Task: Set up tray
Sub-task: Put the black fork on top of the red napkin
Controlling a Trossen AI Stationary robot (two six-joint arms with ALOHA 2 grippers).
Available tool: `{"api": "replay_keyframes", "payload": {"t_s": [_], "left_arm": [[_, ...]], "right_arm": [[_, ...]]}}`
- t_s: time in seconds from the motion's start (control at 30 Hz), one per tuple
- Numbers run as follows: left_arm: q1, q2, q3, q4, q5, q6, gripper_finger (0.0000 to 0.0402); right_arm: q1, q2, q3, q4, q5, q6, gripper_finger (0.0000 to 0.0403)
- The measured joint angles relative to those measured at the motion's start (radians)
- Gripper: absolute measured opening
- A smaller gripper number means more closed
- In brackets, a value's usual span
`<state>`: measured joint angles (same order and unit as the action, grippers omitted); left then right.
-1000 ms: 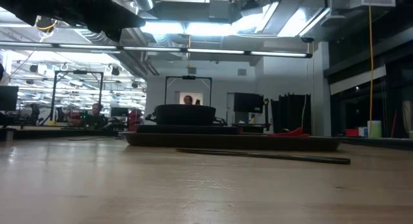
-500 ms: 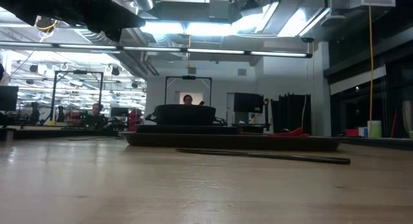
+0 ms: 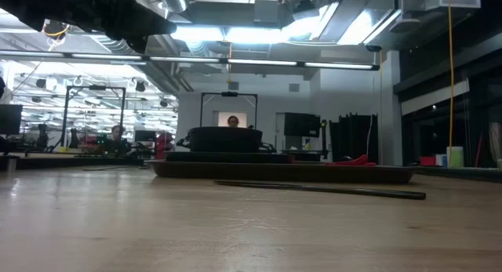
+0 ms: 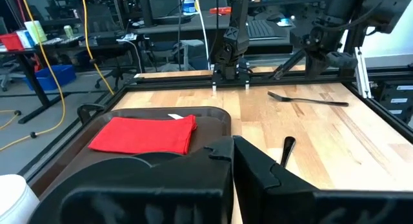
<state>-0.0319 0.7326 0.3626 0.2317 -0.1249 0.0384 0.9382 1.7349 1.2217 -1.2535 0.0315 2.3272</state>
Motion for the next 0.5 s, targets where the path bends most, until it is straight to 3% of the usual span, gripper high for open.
{"api": "replay_keyframes", "payload": {"t_s": [0.23,0.5], "left_arm": [[0.000,0.000,0.000,0.000,0.000,-0.001,0.0005],[0.000,0.000,0.000,0.000,0.000,0.000,0.0004]], "right_arm": [[0.000,0.057,0.000,-0.010,-0.015,0.015,0.0120],[-0.031,0.167,-0.001,0.009,-0.044,0.047,0.0131]]}}
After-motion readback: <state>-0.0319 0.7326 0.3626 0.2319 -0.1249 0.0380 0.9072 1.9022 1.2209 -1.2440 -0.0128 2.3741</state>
